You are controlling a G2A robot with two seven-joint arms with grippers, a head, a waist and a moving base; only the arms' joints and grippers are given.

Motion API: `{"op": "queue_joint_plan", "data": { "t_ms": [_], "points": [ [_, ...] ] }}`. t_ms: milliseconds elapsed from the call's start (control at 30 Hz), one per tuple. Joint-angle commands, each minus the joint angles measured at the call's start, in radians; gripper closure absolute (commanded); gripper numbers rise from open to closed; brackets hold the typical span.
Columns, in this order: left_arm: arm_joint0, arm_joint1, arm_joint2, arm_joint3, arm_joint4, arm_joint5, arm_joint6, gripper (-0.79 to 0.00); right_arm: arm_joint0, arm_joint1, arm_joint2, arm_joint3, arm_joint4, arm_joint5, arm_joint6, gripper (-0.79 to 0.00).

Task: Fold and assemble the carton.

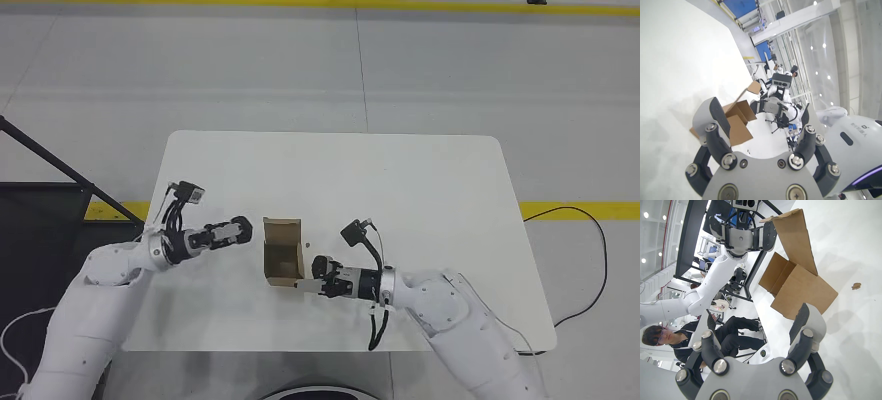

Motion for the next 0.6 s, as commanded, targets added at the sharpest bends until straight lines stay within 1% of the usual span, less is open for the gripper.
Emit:
{"op": "queue_joint_plan", "data": {
  "t_ms": [0, 133, 233, 367, 567],
  "points": [
    [0.008, 0.014, -0.015, -0.025, 0.006, 0.042, -0.038, -0.785, 0.000, 0.000, 0.000, 0.000, 0.000, 0.000, 0.000, -0.785],
    [0.019, 0.023, 0.009, -0.053, 0.006, 0.038, -0.035, -0.785, -0.008, -0.001, -0.001, -0.007, 0.010, 0.005, -0.019, -0.785],
    [0.006, 0.021, 0.047, -0.044, 0.004, 0.024, -0.020, -0.785, 0.008, -0.008, -0.013, -0.002, 0.031, 0.013, -0.034, -0.785],
    [-0.018, 0.018, 0.096, -0.022, 0.019, 0.009, -0.005, -0.785, 0.034, -0.020, -0.038, 0.017, 0.061, -0.007, -0.065, -0.785],
    [-0.040, 0.016, 0.144, -0.010, 0.027, -0.004, 0.007, -0.785, 0.089, -0.039, -0.091, 0.053, 0.074, 0.004, -0.048, -0.785]
  ]
}}
